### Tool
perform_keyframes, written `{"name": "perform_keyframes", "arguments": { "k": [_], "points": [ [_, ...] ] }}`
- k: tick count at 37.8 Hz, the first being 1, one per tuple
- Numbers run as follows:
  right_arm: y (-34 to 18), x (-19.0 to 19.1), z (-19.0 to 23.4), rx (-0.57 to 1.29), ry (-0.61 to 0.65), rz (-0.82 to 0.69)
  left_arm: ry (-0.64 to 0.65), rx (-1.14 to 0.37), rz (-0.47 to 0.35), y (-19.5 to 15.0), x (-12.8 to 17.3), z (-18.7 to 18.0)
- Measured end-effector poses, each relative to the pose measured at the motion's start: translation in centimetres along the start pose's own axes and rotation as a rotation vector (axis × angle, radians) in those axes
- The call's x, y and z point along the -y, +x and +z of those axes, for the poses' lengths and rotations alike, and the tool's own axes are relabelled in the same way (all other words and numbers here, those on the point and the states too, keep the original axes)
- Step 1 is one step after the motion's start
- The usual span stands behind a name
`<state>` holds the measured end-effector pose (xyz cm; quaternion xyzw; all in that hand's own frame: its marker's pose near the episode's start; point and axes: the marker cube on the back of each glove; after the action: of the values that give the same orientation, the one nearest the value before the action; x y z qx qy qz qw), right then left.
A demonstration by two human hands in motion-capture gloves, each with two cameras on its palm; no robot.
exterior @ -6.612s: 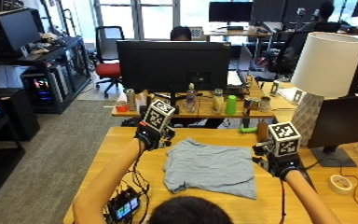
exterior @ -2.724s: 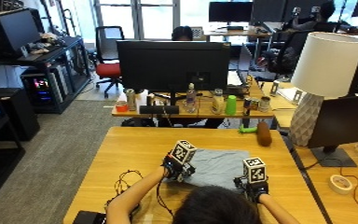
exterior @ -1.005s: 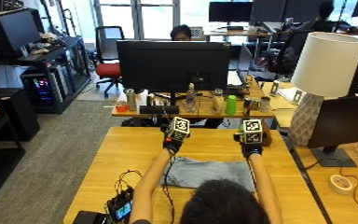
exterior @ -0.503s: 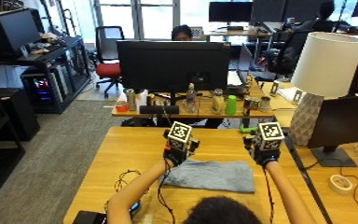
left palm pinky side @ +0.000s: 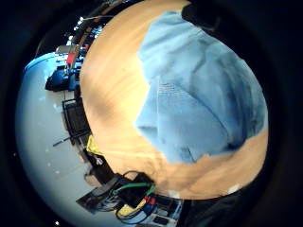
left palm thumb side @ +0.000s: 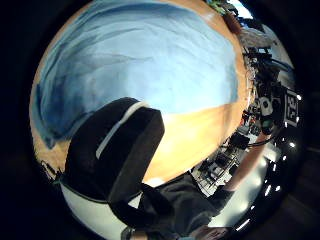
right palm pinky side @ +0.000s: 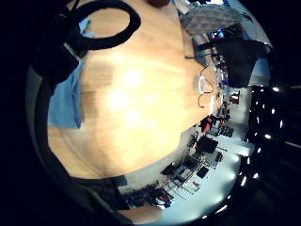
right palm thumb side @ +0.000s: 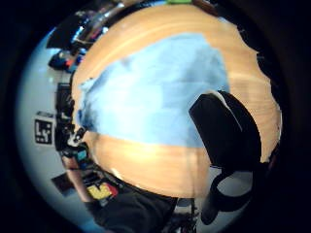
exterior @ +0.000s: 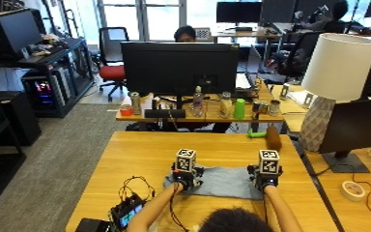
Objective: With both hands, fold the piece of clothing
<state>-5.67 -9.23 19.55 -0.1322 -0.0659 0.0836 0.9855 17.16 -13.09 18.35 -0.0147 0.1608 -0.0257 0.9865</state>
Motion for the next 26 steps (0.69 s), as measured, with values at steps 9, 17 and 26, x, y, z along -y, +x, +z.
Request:
{"name": "perform_keyframes", "arguments": {
  "k": [9,17,26],
  "points": [
    [0.2,0.5,4.2,0.062,-0.224,0.161,-0.04,-0.125,0.019,-0.1,1.6,3.4],
    [0.2,1.4,4.9,0.046,-0.178,0.149,-0.01,-0.091,-0.047,-0.7,2.3,4.0],
    [-0.3,1.4,5.2,0.048,-0.259,0.098,-0.288,-0.163,-0.056,-0.1,0.8,4.6]
  ]
}}
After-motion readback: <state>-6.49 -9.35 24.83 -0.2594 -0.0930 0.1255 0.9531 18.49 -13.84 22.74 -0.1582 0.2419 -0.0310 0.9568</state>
